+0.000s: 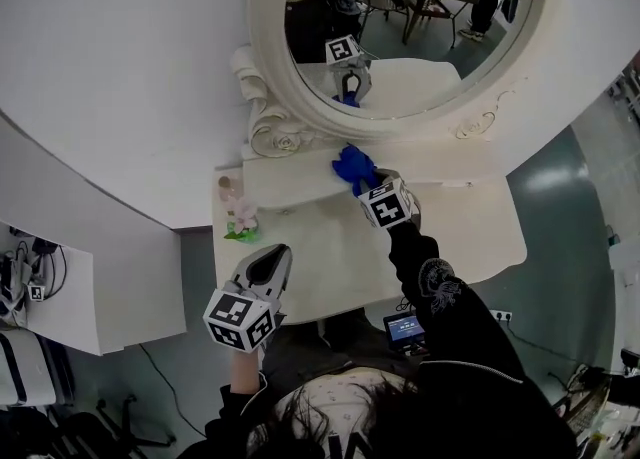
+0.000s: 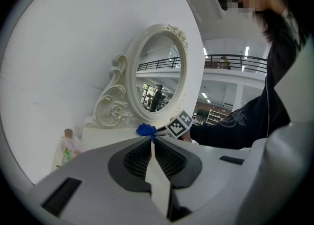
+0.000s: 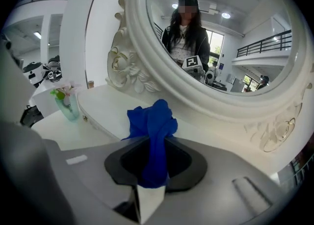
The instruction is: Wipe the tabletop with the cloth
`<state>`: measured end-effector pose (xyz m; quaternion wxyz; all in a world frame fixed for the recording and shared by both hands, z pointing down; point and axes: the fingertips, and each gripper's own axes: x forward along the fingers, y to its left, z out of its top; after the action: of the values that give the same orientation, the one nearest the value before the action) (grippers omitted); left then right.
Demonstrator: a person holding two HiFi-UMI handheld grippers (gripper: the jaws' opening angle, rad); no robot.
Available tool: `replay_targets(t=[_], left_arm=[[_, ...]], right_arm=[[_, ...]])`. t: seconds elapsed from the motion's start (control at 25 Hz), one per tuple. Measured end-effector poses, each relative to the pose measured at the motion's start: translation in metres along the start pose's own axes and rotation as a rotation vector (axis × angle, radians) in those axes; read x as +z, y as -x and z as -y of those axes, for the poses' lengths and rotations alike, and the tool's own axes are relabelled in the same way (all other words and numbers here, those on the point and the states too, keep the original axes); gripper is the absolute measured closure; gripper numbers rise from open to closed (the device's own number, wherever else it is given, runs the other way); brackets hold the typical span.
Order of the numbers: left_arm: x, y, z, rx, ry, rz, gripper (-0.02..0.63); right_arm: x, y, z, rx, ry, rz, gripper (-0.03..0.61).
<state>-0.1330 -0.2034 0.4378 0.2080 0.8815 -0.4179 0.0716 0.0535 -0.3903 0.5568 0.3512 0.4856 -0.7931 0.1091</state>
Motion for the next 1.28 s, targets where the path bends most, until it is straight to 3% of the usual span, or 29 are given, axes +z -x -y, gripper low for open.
replay_targets(t=[0.32, 0.6, 1.28], left_arm=[[-0.008, -0.058, 0.063, -0.008, -0.017, -0.028, 0.612], [-0.004, -0.099, 0.101, -0.032, -0.053, -0.047, 0.612], [0.013, -0.153, 0.145, -0.095, -0.132, -0.075, 0.612]], right_arm=[[-0.037, 0.021, 0.086, -0.012, 0.008, 0.004, 0.492], [-0.081, 0.046, 0.17, -0.084, -0.039, -0.014, 0.492], [-0.167, 0.104, 0.312, -0.281, -0.201, -0.055, 0.492]])
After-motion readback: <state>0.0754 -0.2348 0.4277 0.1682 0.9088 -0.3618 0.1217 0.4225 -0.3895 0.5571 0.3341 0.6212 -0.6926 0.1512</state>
